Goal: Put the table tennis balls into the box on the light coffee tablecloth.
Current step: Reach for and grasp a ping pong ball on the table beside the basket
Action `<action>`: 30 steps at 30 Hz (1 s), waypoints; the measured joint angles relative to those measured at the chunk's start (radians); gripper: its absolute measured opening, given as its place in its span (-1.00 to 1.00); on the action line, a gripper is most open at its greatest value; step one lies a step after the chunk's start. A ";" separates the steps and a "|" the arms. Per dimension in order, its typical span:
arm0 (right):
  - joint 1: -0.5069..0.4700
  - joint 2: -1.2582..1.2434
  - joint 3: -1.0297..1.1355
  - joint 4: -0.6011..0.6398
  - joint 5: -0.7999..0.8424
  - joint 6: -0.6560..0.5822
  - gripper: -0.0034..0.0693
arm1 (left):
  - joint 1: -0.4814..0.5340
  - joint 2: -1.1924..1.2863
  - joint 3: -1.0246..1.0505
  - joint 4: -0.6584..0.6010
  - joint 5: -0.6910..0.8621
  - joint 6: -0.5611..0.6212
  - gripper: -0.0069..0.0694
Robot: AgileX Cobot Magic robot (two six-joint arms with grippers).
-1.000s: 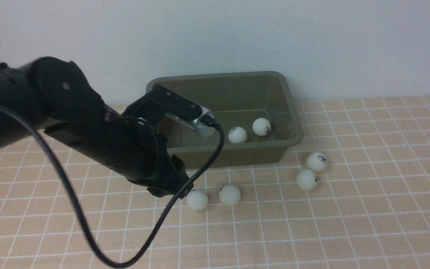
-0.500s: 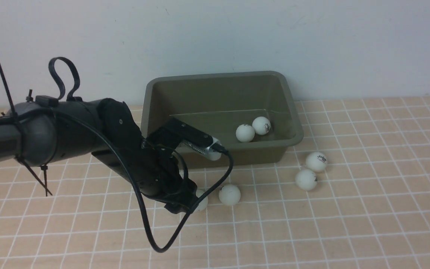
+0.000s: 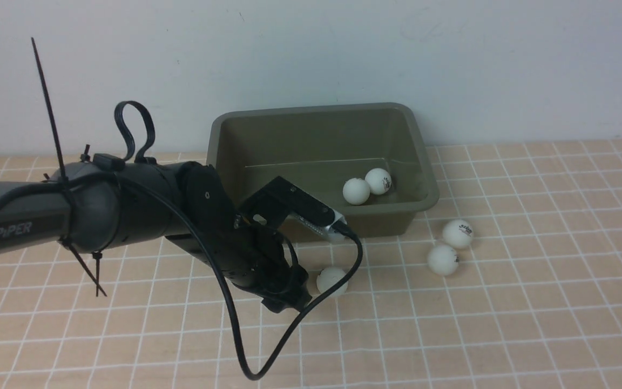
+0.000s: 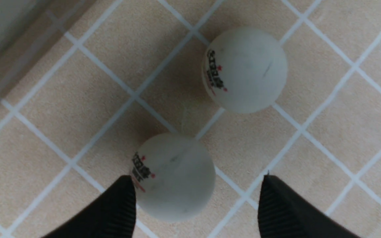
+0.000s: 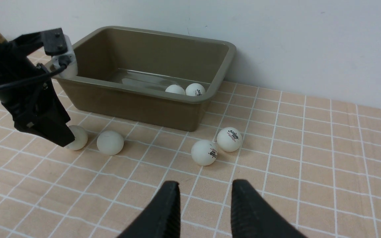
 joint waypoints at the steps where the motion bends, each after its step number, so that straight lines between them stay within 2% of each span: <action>1: 0.000 0.000 0.000 0.000 0.000 0.000 -0.32 | 0.000 0.007 0.000 0.000 -0.012 0.001 0.28; 7: 0.000 0.000 0.000 0.000 0.000 0.001 -0.32 | -0.001 0.041 0.000 0.000 -0.073 0.029 0.26; 9: 0.000 0.000 0.000 0.000 0.000 0.002 -0.32 | -0.002 0.047 0.000 -0.001 -0.090 0.029 0.21; 12: 0.000 0.000 0.000 0.000 0.000 0.002 -0.32 | -0.002 0.048 0.000 -0.001 -0.094 0.032 -0.02; 16: 0.000 0.000 0.000 0.000 0.000 0.003 -0.32 | -0.002 0.048 0.000 -0.001 -0.085 0.030 -0.03; 20: 0.000 0.000 0.000 0.000 0.000 0.003 -0.32 | -0.002 0.026 -0.023 -0.014 0.033 0.026 -0.03; 22: 0.000 0.000 0.000 0.000 0.000 0.003 -0.32 | -0.002 -0.019 -0.072 -0.045 0.134 0.026 -0.03; 25: 0.000 0.000 0.000 0.000 0.000 0.003 -0.32 | -0.003 -0.078 -0.155 -0.100 0.207 0.051 -0.03; 27: 0.000 0.000 0.000 0.000 0.000 0.003 -0.32 | -0.003 -0.098 -0.195 -0.123 0.197 0.073 -0.03; 30: 0.000 0.000 0.000 0.000 0.000 0.003 -0.32 | -0.001 -0.107 -0.252 -0.140 0.067 0.100 -0.03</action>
